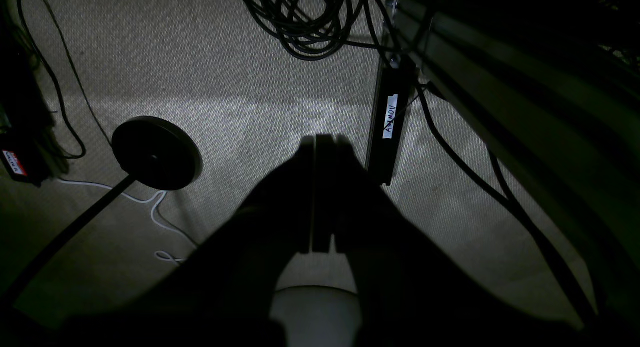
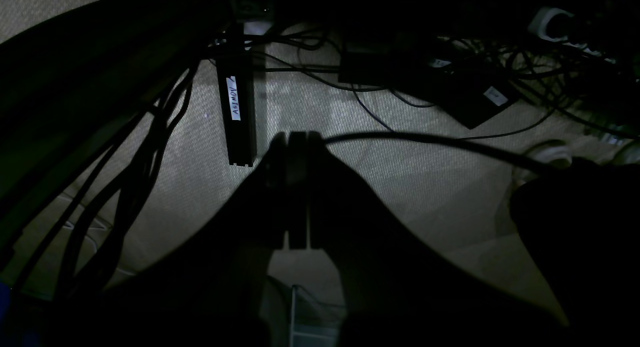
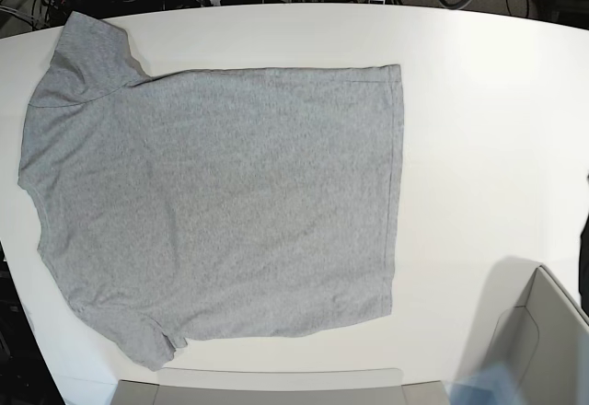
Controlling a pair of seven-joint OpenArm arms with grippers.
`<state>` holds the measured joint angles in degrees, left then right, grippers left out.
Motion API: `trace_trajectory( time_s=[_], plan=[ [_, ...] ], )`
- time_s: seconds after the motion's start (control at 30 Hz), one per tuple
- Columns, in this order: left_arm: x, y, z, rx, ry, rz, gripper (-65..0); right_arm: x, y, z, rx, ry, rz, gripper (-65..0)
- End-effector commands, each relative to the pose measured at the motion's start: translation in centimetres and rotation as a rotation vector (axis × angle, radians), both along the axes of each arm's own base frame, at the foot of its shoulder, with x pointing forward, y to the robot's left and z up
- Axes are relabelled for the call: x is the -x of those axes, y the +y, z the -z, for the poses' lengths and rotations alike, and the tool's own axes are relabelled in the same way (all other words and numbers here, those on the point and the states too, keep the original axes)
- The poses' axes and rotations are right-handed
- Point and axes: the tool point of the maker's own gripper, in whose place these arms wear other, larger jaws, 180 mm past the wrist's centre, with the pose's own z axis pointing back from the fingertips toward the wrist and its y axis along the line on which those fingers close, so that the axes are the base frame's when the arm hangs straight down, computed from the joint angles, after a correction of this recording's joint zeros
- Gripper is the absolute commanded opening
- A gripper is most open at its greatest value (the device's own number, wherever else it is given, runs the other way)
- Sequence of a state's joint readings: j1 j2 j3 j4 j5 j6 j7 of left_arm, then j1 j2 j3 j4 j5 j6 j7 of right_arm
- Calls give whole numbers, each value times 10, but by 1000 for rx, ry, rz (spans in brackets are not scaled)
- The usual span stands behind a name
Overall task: Fold the T-shirt properly
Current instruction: 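Move the right gripper down to the shirt's shoulder corner near the collar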
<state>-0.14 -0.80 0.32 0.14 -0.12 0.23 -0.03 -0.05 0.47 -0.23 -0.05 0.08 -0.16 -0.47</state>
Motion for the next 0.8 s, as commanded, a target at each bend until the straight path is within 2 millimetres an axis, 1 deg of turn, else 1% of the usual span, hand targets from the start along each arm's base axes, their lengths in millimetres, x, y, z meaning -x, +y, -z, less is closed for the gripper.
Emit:
trace_trajectory(
  time_s=[0.0, 0.07, 0.1, 0.13, 0.17, 0.27, 0.37, 0.43, 0.47, 0.5, 0.53, 0.57, 0.67, 0.77],
  plan=[
    [0, -2, 0, -1, -7, -1, -650, 1, 0, 0, -7, 2, 1, -647],
    [-2, -2, 0, -1, -18, 0, -650, 9, -2, 0, -5, 7, 7, -647],
    [-5, -2, 0, -2, -36, 0, -650, 11, -8, 0, 4, 8, 7, -647],
    [-7, -1, -1, -2, -55, 2, -650, 14, -10, 0, 7, 10, 9, -647],
    [-7, -1, -1, -3, -77, 5, -650, 12, -12, 0, 8, -7, 9, -647],
    [4, -1, -4, -6, -138, 15, -650, 19, -13, -1, 3, -70, 14, -647],
    [7, -1, -10, -8, -237, 30, -650, 23, -22, -5, 9, -166, 14, -647],
    [9, -1, -15, -9, -300, 41, -650, 27, -23, -8, 5, -219, 17, -647],
    [10, 0, -18, -11, -331, 46, -650, 29, -22, -9, 1, -245, 15, -647],
    [12, 6, -22, -21, -364, 51, -650, 30, -23, -12, -1, -277, 18, -646],
    [14, 10, -26, -28, -402, 58, -650, 31, -28, -15, 4, -315, 18, -646],
    [15, 10, -30, -30, -437, 64, -650, 31, -33, -18, 9, -346, 17, -646],
    [21, 10, -46, -31, -548, 82, -650, 35, -35, -30, 2, -451, 21, -646],
    [29, 8, -64, -30, -648, 97, -650, 40, -44, -45, 3, -558, 13, -645]
  ],
)
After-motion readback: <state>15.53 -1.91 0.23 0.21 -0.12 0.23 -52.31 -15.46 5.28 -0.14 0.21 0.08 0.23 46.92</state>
